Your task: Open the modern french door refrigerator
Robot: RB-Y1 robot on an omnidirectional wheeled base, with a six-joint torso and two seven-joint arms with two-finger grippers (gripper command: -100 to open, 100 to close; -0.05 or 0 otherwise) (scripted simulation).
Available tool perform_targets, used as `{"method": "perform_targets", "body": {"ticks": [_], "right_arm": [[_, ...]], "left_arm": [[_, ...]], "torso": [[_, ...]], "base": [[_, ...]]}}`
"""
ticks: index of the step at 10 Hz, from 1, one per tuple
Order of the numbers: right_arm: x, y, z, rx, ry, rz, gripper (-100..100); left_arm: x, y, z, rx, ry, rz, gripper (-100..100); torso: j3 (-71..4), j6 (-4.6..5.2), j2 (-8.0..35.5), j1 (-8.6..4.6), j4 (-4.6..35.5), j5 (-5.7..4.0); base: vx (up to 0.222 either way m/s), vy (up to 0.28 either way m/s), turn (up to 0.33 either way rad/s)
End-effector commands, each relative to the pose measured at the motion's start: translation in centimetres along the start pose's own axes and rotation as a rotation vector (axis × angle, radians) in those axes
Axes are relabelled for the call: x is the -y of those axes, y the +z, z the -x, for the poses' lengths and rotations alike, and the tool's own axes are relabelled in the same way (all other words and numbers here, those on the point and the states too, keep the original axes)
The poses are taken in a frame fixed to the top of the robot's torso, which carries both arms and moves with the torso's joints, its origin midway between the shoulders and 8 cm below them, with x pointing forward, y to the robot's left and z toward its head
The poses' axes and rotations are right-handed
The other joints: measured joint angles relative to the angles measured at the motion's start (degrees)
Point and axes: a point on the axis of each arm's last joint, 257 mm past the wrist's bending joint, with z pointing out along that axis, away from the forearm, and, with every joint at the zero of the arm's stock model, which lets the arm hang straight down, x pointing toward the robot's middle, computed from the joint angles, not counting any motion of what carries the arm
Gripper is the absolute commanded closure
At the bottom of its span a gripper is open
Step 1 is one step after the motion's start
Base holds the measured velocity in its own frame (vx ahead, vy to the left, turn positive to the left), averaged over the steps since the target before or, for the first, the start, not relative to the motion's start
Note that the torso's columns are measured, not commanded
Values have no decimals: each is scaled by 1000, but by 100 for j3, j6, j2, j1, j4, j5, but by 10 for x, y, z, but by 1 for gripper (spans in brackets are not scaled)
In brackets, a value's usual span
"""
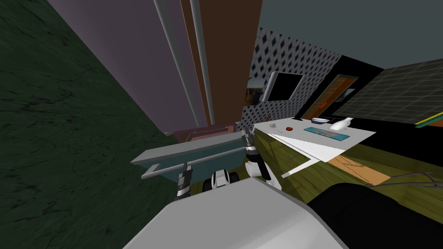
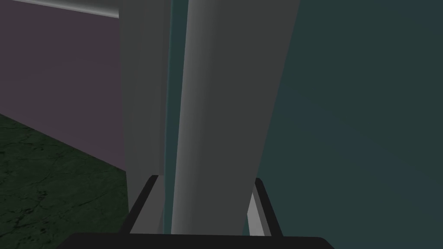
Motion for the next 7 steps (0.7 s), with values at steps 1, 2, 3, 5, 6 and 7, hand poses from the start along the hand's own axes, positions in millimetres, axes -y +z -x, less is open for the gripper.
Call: {"method": "perform_targets", "body": {"ticks": [1, 2, 3, 5, 6, 7], "right_arm": [[0, 0, 0, 0, 0, 0, 0], [0, 0, 0, 0, 0, 0, 0], [0, 0, 0, 0, 0, 0, 0], [0, 0, 0, 0, 0, 0, 0], [0, 0, 0, 0, 0, 0, 0], [0, 0, 0, 0, 0, 0, 0]], "left_arm": [[0, -7, -1, -4, -5, 9, 100], [0, -10, -1, -5, -6, 13, 100], [1, -13, -1, -7, -8, 17, 100], [11, 4, 3, -9, -2, -2, -100], [14, 10, 4, -9, -1, -2, -100], [18, 15, 6, -9, 0, -2, -100]], "torso": [[27, -5, 43, -8, -1, 6], [36, -4, 54, -7, 6, 4], [28, -7, 41, 2, 4, 4], [-14, -7, -18, -6, 2, -10], [-25, -9, -28, -11, 4, -18], [-18, -10, -14, -16, 12, -24]], "base": [[-191, -16, 23], [-206, -4, 5], [-202, -23, 14], [-72, -17, 3], [8, -14, -14], [6, -19, -5]]}}
